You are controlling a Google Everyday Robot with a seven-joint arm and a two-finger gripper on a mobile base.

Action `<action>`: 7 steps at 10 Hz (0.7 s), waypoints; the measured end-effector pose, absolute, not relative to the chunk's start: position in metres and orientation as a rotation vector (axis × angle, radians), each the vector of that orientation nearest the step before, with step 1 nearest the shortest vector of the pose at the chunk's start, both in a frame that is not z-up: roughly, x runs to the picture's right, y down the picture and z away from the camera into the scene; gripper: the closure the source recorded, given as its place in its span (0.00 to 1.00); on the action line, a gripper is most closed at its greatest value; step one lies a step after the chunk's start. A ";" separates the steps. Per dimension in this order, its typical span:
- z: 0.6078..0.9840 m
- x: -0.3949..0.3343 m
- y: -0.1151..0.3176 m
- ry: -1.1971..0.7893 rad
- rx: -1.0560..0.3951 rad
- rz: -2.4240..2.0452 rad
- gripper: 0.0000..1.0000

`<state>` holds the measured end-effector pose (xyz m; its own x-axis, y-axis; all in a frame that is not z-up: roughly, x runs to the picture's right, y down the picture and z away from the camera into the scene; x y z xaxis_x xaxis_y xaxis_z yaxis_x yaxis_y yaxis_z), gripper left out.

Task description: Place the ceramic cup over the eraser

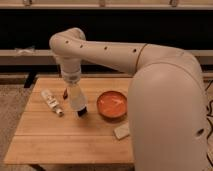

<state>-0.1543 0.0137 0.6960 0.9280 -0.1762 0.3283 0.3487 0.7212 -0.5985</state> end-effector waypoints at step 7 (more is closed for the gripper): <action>0.745 -0.159 0.043 -0.232 -0.710 -0.268 0.96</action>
